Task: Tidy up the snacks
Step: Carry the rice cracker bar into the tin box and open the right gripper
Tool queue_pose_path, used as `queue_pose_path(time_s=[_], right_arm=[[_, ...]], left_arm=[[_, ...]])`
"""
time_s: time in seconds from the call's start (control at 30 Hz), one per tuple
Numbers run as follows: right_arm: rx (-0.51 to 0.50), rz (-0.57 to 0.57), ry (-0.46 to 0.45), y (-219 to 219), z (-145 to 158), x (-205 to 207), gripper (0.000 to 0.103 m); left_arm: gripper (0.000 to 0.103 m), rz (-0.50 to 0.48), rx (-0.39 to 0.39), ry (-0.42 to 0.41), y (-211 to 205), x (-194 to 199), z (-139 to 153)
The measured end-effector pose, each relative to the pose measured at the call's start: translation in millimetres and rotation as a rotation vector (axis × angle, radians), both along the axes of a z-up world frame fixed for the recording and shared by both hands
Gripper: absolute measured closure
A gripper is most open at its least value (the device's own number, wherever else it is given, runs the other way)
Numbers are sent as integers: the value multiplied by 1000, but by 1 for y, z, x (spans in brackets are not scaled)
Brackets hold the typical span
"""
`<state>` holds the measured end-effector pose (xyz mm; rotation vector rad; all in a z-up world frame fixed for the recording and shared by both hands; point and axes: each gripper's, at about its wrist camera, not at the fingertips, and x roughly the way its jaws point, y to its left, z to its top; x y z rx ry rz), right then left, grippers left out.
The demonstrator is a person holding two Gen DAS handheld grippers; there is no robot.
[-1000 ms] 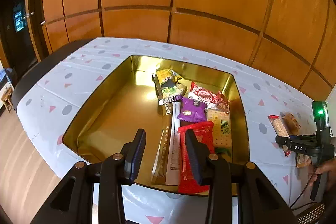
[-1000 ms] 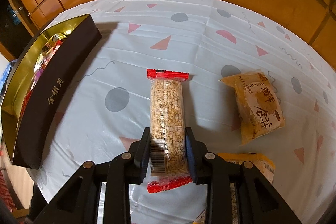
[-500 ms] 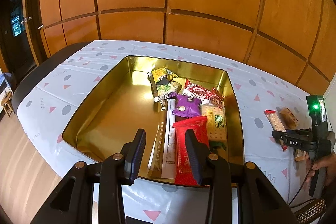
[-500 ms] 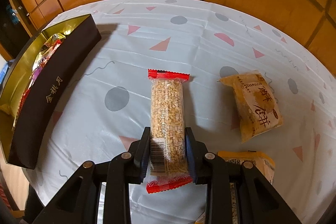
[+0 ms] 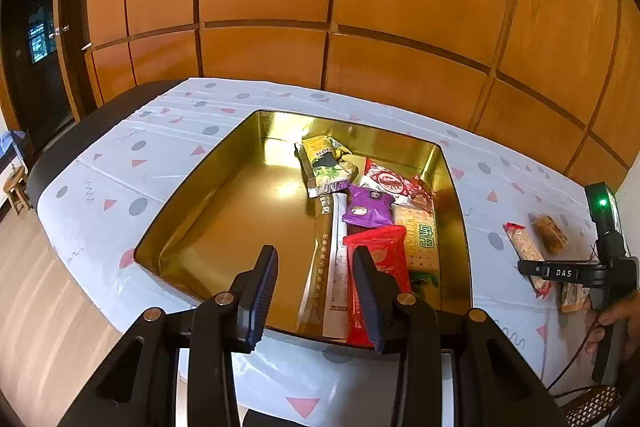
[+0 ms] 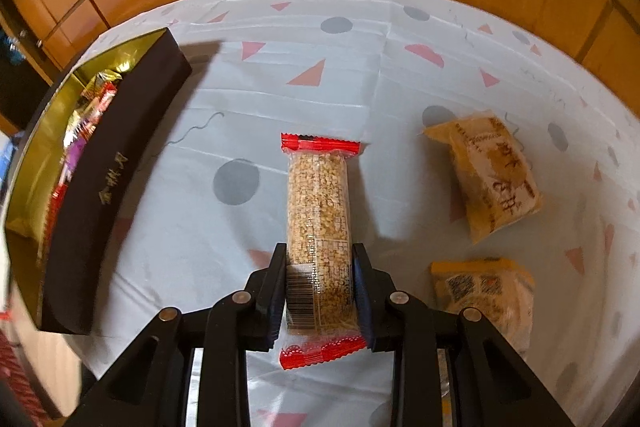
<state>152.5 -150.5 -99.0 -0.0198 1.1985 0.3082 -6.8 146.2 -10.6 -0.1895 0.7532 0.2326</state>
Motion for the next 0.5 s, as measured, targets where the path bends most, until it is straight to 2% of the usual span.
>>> queue_pose_path(time_s=[0.2,0.37,0.5], right_arm=[[151,-27,63,1,2,-6,73],[93,-10,26,13,0,-18,73],[151,-12,33,13,6,-22,73]], left_arm=[[64,23,-6,5,8,-3,-3],[64,27,-7,0,8,-4,-3],[64,35,2,2,9,-4,-5]])
